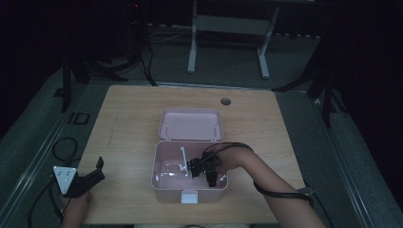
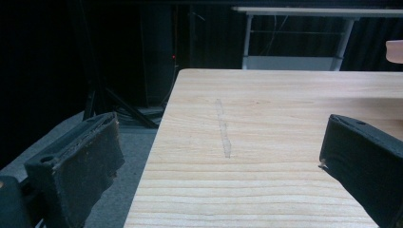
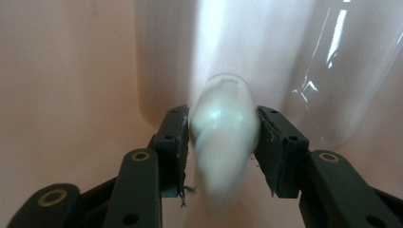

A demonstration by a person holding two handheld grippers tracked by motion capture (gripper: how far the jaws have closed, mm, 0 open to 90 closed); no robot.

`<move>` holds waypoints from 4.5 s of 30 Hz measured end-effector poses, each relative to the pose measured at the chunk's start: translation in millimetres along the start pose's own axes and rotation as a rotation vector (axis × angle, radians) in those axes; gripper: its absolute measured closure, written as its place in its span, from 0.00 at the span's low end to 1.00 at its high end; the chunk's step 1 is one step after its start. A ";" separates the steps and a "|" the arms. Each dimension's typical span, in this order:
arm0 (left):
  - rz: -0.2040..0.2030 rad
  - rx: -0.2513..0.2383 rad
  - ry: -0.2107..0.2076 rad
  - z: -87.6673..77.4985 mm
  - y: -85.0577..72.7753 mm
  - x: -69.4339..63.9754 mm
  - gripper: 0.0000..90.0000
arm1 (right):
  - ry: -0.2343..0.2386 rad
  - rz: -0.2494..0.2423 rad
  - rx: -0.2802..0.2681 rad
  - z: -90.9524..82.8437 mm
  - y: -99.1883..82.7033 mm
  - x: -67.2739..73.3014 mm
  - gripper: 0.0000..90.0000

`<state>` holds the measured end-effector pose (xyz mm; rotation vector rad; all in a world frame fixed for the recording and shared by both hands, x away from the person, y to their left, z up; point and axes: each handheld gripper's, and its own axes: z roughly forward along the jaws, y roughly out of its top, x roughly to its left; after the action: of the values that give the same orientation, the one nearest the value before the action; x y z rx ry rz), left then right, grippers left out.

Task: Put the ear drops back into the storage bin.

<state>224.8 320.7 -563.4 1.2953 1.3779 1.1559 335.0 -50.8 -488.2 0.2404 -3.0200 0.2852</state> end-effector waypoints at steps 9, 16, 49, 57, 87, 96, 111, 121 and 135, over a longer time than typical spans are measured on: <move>0.003 0.002 0.001 0.1 0.0 -0.3 0.01 | -0.011 0.004 -0.026 -12.7 -4.1 0.9 0.61; 0.004 0.002 0.002 0.2 0.0 -0.4 0.01 | -0.044 0.010 -0.059 -34.2 -10.1 1.5 0.57; 0.010 0.005 0.001 0.4 -0.2 -0.9 0.01 | -0.146 0.168 -0.283 -101.6 -93.0 8.0 0.16; 0.010 0.004 0.002 0.5 -0.3 -1.2 0.01 | -0.146 0.236 -0.292 -86.7 -118.6 4.8 0.16; 0.012 0.002 -0.003 -0.3 -0.5 -1.8 0.01 | -0.251 0.578 -0.547 30.0 -201.5 6.7 0.16; 0.012 0.000 -0.005 -0.3 -0.6 -1.9 0.01 | -0.314 0.694 -0.671 54.8 -226.7 14.7 0.16; 0.013 0.000 -0.007 -0.5 -0.6 -2.0 0.01 | -0.518 0.942 -0.823 91.7 -244.2 25.1 0.14; 0.011 0.002 -0.005 -0.2 -0.5 -1.7 0.01 | -0.694 1.158 -0.885 106.6 -242.0 37.6 0.12; 0.013 0.002 -0.007 -0.2 -0.4 -1.7 0.01 | -0.859 1.396 -1.007 114.4 -253.3 56.1 0.12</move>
<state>224.6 319.0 -563.8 1.3101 1.3676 1.1587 312.3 -326.8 -548.7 -2.2029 -2.7860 -1.5399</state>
